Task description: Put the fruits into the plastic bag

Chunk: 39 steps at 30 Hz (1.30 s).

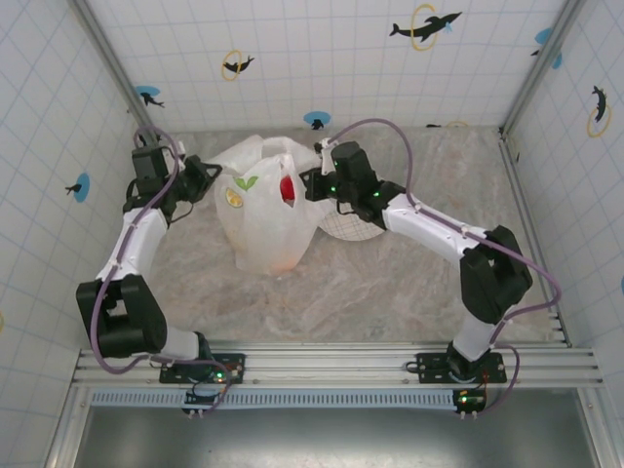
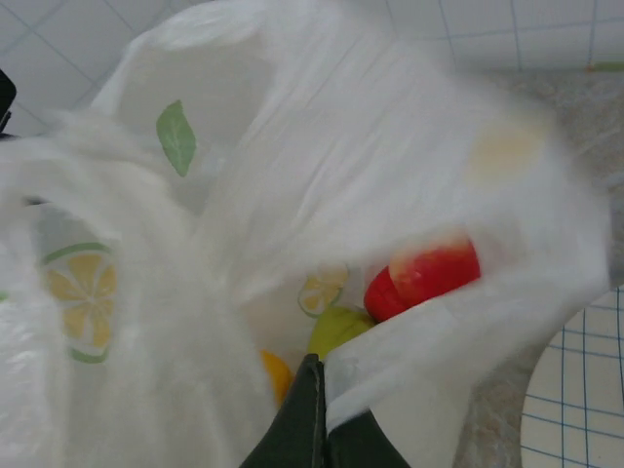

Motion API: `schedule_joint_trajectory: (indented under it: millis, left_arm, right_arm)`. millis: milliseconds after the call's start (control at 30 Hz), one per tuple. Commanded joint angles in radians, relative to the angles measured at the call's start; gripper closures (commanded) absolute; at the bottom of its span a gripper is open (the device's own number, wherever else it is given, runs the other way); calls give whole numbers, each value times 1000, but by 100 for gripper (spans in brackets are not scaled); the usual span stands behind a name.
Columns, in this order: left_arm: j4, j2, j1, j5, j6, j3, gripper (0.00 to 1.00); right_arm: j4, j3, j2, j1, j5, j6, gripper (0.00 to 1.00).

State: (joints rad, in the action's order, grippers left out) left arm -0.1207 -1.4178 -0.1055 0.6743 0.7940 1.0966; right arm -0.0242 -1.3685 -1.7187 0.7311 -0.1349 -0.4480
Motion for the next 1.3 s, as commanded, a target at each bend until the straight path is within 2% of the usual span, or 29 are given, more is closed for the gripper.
schedule_joint_trajectory:
  millis: [0, 267, 467, 800, 967, 1267]
  left_arm:
    - [83, 40, 2, 59, 76, 51, 100]
    - [81, -3, -26, 64, 82, 71, 100]
    - [8, -21, -29, -13, 11, 115, 100]
    - [23, -114, -28, -48, -18, 21, 100]
    - [17, -169, -23, -47, -22, 26, 100]
    - [33, -144, -10, -38, 12, 73, 100]
  right_arm:
    - [-27, -70, 88, 8, -38, 19, 100]
    - [-16, -145, 72, 20, -100, 4, 100]
    - [-5, -178, 54, 14, -82, 17, 100]
    - [9, -188, -96, -51, -82, -16, 100]
    - [8, -202, -158, -72, -76, -25, 100]
    - [3, -230, -97, -76, -69, -12, 100]
